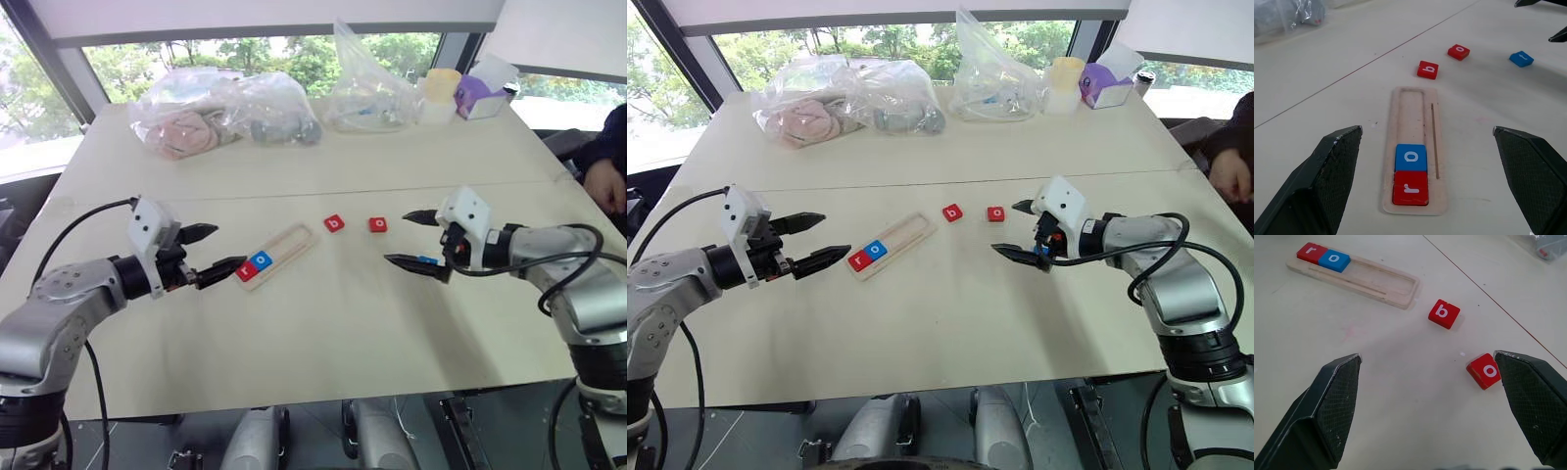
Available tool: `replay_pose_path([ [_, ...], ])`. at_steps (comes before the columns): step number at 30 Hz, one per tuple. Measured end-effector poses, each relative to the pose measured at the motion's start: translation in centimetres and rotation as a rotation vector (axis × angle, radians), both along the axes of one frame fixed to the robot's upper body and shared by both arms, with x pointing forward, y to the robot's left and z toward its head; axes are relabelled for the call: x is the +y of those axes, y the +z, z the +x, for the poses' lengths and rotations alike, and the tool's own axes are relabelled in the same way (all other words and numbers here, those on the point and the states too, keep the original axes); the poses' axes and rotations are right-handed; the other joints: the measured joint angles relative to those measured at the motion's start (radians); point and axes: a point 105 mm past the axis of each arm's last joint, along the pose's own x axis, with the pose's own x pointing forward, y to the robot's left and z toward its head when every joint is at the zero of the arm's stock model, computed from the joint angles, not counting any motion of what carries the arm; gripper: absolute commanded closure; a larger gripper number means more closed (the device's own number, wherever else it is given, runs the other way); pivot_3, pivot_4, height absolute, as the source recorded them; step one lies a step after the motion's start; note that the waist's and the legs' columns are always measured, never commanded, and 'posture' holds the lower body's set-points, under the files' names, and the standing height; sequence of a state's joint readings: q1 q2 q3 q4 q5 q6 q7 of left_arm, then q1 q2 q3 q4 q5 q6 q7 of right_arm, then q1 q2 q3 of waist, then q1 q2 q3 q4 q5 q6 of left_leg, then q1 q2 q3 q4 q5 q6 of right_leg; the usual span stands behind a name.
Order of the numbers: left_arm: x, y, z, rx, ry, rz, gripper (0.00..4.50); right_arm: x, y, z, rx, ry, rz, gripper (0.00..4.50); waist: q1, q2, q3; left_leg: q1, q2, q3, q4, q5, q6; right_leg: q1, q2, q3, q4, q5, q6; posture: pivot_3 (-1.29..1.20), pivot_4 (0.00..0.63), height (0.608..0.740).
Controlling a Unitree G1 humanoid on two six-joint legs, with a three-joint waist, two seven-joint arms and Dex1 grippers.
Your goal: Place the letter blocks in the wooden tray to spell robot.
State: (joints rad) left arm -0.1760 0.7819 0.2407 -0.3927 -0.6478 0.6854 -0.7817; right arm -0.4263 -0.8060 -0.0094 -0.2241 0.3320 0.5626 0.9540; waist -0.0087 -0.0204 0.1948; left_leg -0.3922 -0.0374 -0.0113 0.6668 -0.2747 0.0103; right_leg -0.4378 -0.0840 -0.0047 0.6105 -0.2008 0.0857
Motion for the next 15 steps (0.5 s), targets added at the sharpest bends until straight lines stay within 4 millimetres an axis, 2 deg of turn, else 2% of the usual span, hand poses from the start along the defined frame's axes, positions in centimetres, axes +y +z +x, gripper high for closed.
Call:
replay_pose_path([
  [7,-0.71,0.69,0.19,-0.007,-0.016,-0.031,0.0,0.09,0.02,0.13,-0.013,-0.008,0.006,0.06,0.001,0.0,0.0,0.0,0.0,0.0,0.0,0.0,0.0,0.0,0.0,0.0,0.0,0.0,0.0,0.0,0.15,0.725],
  [15,-0.89,0.05,0.16,0.004,-0.001,-0.007,0.0,0.6,-0.5,0.09,-0.002,0.011,0.003,0.06,0.0,0.0,0.0,0.0,0.0,0.0,0.0,0.0,0.0,0.0,0.0,0.0,0.0,0.0,0.0,0.0,0.15,0.725],
])
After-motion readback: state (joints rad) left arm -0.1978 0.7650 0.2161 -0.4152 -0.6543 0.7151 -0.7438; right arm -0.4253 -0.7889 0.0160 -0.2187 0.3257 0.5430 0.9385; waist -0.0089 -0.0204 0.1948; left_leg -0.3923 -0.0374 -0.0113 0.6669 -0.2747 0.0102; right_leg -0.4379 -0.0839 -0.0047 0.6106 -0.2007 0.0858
